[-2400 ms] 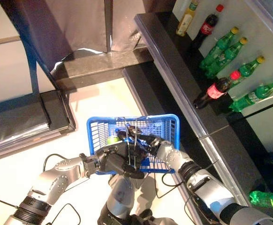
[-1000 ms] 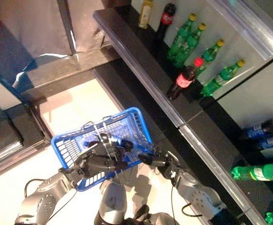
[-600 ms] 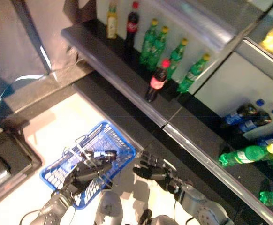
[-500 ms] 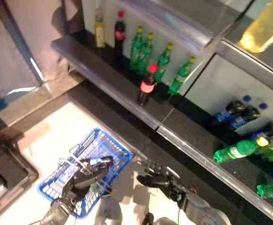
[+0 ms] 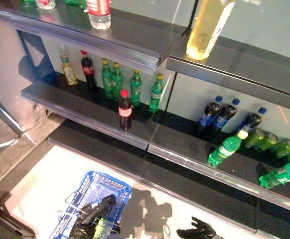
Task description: Pick up the drink and place into the basket.
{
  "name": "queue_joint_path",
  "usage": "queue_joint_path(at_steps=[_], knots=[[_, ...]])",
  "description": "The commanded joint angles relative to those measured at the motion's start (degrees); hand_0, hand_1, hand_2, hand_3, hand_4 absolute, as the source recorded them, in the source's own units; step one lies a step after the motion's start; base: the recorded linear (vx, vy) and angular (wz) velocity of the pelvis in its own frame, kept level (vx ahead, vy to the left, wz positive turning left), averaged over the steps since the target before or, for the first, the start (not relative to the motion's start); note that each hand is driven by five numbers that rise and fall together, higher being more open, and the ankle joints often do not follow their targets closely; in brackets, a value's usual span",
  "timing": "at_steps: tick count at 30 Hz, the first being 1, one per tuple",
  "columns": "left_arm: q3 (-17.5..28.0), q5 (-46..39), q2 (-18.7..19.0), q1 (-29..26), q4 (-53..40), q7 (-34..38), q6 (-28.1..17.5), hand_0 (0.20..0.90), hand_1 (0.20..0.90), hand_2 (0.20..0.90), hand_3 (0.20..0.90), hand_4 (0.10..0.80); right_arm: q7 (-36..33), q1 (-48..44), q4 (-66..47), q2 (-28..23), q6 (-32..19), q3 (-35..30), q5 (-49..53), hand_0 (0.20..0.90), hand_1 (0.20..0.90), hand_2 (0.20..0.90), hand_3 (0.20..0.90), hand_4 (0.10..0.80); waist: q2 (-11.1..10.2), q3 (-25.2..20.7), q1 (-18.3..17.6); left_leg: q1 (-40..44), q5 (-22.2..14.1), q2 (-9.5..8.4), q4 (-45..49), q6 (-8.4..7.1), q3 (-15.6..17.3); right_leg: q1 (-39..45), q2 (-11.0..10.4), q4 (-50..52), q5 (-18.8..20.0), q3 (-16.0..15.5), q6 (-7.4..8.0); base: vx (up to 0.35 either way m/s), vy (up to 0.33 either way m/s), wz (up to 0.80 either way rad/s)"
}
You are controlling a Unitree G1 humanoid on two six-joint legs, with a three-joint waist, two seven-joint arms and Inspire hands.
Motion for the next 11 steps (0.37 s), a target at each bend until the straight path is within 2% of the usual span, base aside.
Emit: queue_joint_path(at_steps=[1, 5, 11], knots=[[0.3, 1.3, 0.0, -2.3, -0.8, -2.4, -6.9, 0.300, 0.300, 0.300, 0.200, 0.100, -3.3, -1.7, 4.9, -1.2, -7.4, -3.2, -2.8, 0.900, 0.900, 0.900, 0.900, 0.800, 3.1, -1.7, 0.6, 0.1, -1.9, 2.46, 1.0, -1.29, 2.2, -1.8, -1.9, -0.1, 4.5, -1.2, 0.52, -0.040, 0.011, -0.15], [1.7, 0.7, -0.5, -4.2, 7.0, -1.0, -7.9, 0.300, 0.300, 0.300, 0.200, 0.100, -3.4, -3.6, 17.4, 0.0, -10.8, -6.9, -2.3, 0.900, 0.900, 0.900, 0.900, 0.800, 3.7, -2.4, 0.0, 0.3, -2.2, 2.65, 0.1, -1.50, 3.1, -1.5, -2.3, -1.1, 4.8, -1.7, 0.76, -0.016, 0.008, -0.09], [2.4, -1.1, -1.4, -4.9, 10.9, -1.6, -9.3, 0.300, 0.300, 0.300, 0.200, 0.100, -2.7, -4.6, 25.1, 0.5, -12.8, -9.7, -2.2, 0.900, 0.900, 0.900, 0.900, 0.800, 3.9, -2.9, -0.1, 0.7, -2.8, 2.71, 0.2, -1.47, 3.4, -1.6, -2.7, -1.2, 4.9, -2.0, 0.80, -0.002, -0.001, -0.10]])
